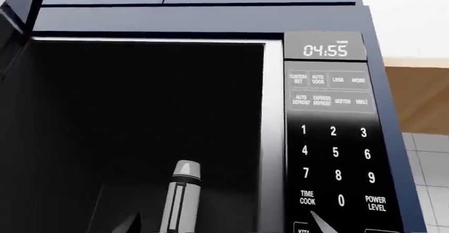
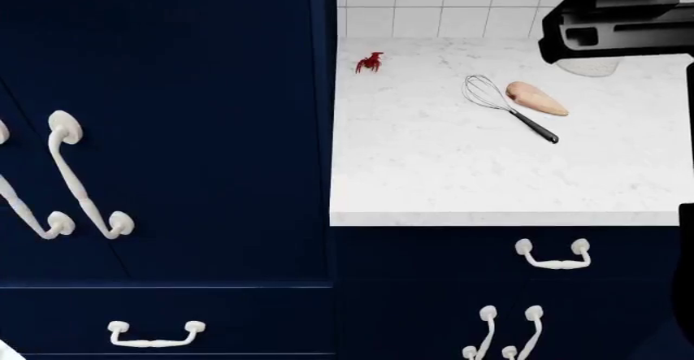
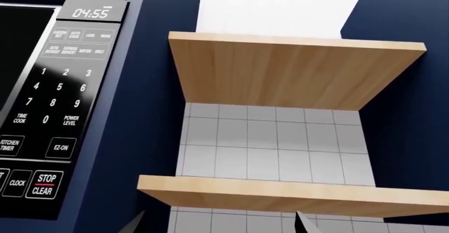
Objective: Open the microwave door
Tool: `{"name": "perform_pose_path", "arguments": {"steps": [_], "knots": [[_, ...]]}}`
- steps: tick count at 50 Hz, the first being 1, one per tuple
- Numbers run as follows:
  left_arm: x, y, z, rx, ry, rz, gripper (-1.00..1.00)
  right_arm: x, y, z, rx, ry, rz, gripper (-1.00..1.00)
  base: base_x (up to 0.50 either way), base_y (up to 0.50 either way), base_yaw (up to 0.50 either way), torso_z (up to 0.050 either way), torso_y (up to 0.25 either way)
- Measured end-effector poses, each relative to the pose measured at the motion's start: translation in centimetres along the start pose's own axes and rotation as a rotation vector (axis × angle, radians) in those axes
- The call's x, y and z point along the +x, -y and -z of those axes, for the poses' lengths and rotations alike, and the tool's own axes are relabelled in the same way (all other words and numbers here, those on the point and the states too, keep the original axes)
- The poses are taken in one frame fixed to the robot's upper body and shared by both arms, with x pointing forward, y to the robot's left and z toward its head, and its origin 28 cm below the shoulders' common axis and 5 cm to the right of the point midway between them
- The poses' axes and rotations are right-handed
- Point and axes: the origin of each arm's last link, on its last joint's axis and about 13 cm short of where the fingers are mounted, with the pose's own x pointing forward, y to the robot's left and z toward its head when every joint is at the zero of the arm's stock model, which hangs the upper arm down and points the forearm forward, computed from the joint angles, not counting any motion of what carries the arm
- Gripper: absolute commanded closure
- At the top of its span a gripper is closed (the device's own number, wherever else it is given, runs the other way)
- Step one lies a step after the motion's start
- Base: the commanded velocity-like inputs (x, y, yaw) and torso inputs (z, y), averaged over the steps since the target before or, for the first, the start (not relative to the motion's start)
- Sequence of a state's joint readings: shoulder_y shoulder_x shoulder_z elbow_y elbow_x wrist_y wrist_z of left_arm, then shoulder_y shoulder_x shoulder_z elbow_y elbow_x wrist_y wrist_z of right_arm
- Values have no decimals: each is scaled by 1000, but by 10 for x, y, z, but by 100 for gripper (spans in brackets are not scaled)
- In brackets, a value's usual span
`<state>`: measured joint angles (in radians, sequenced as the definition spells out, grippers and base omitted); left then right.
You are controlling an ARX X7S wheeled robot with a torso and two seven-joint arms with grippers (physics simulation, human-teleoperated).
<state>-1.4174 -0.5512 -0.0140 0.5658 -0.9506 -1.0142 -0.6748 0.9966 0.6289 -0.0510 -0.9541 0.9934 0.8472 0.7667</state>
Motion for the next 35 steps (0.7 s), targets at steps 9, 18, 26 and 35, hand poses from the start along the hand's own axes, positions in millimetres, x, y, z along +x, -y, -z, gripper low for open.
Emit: {"name": "perform_pose_path", "arguments": {"steps": [9, 18, 26, 35], "knots": [[18, -7, 2, 123, 24, -78, -100, -1, 0, 1, 3, -2, -1, -100, 0, 0, 0, 0, 0], [31, -17, 5, 232, 19, -131, -100, -1, -1, 1, 4, -2, -2, -100, 0, 0, 0, 0, 0], [40, -28, 10, 294, -8, -161, -100, 0, -1, 0, 5, -1, -4, -100, 0, 0, 0, 0, 0], [49, -41, 12, 355, -32, -198, -100, 1, -1, 0, 7, 2, -6, -100, 0, 0, 0, 0, 0]]}}
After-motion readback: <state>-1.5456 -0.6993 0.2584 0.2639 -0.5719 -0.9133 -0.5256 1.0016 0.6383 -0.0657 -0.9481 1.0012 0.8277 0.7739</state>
